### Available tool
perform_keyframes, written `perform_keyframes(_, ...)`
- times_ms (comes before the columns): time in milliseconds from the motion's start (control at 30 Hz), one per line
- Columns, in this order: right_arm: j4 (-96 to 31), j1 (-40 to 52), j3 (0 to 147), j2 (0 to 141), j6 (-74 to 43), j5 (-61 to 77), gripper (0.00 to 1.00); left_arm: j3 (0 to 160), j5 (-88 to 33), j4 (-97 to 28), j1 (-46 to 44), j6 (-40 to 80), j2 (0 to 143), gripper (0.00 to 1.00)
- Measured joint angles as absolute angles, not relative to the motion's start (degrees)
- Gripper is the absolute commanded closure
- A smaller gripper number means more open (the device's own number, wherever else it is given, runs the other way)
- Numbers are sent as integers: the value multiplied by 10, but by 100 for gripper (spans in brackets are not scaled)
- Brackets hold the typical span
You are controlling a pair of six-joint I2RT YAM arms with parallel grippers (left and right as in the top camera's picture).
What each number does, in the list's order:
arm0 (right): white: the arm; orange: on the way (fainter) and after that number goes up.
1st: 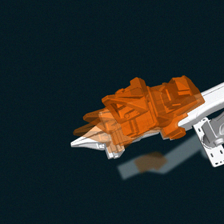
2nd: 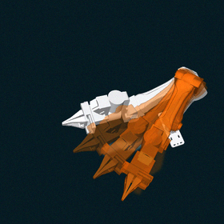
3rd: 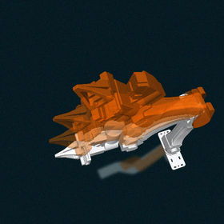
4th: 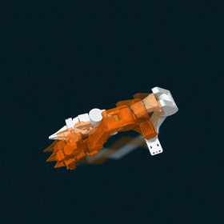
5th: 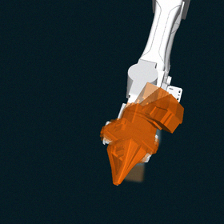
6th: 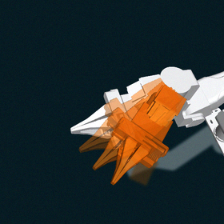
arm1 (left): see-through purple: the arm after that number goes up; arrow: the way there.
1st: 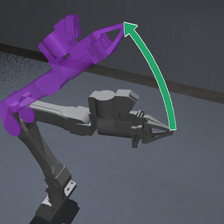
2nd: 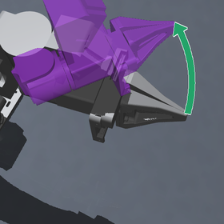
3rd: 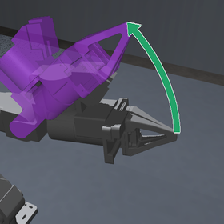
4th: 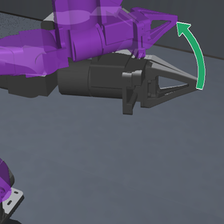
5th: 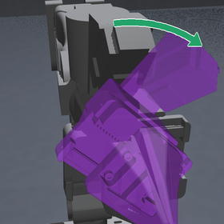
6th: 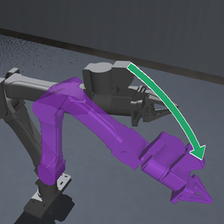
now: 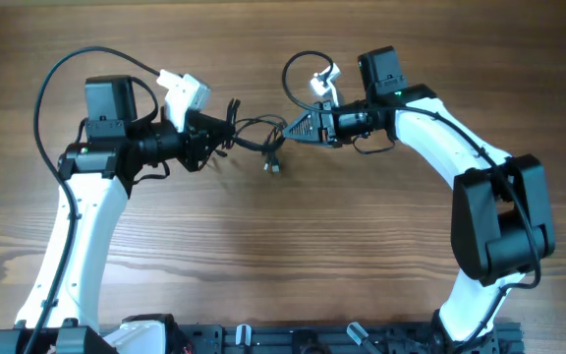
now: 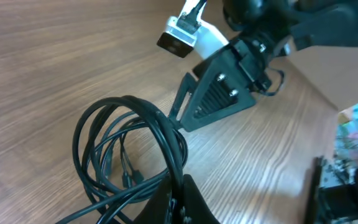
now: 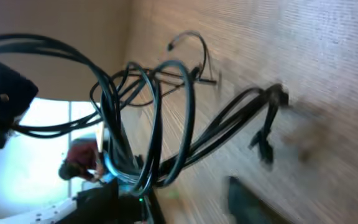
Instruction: Untangle cables
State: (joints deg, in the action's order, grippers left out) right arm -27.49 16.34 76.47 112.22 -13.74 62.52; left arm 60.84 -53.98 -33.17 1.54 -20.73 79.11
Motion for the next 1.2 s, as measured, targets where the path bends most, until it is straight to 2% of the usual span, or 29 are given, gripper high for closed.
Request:
perform_keyframes(200, -259, 152, 765, 1096, -45, 656, 51, 608, -588, -333, 64, -124, 807, 96)
perform_keyframes(400, -239, 156, 766, 962, 38, 619, 53, 608, -736, -327, 72, -91, 900, 96)
perform_keyframes(600, -244, 196, 765, 958, 99, 590, 51, 607, -855, -317, 72, -86, 919, 96)
perform_keyframes(700, -244, 229, 765, 958, 125, 550, 51, 607, -872, -317, 72, -76, 919, 96)
perform_keyframes(867, -235, 272, 765, 958, 159, 472, 56, 607, -880, -317, 67, -51, 919, 96)
perform_keyframes(1200, -234, 277, 765, 1034, 143, 438, 64, 607, -884, -317, 64, -30, 919, 96)
